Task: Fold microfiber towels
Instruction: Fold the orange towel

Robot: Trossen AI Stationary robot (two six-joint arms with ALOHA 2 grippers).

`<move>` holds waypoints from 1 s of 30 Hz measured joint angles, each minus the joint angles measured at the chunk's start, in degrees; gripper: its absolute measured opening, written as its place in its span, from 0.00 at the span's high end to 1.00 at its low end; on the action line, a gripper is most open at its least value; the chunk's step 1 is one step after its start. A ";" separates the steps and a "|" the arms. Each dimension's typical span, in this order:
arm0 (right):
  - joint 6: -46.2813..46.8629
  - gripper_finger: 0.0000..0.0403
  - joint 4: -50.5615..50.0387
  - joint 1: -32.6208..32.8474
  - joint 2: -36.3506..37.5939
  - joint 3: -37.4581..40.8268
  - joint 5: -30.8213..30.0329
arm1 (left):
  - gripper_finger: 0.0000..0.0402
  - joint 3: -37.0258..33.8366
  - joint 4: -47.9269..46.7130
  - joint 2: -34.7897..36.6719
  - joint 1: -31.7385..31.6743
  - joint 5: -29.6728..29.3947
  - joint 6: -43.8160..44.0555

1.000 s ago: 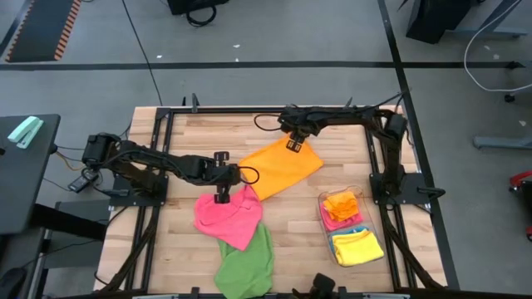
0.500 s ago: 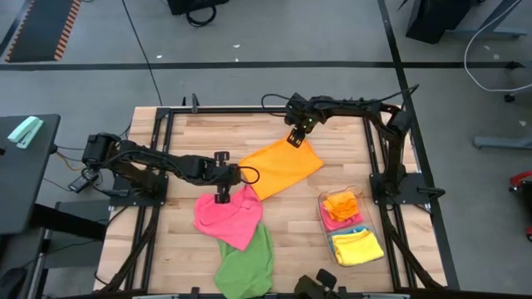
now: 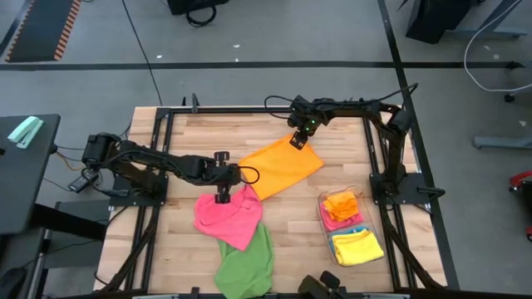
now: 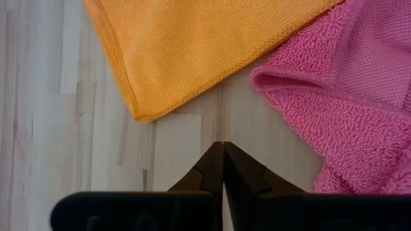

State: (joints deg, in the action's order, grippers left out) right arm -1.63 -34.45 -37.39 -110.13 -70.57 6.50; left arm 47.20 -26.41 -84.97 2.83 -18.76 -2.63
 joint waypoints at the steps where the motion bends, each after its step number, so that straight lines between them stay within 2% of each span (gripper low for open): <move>1: -0.04 0.64 0.09 0.00 0.00 0.00 0.01 | 0.97 0.00 -0.02 0.00 0.00 0.02 0.00; 8: -2.22 0.69 1.12 0.48 0.00 0.00 0.98 | 0.95 0.00 -0.02 0.00 -0.02 0.02 0.50; 17: -3.11 0.89 2.33 0.44 0.00 0.00 0.85 | 0.94 0.00 -0.02 0.00 -0.01 0.02 0.52; 24: -3.95 0.90 2.43 0.44 0.00 0.00 0.83 | 0.97 0.00 -0.02 0.00 -0.01 0.02 0.52; 30: -5.53 0.90 0.81 0.44 0.02 0.00 0.28 | 0.94 0.00 -0.13 0.00 -0.02 0.02 0.55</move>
State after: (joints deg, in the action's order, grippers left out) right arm -7.16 -33.64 -36.95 -110.11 -70.57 6.79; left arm 47.20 -26.55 -84.97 2.81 -18.74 -2.09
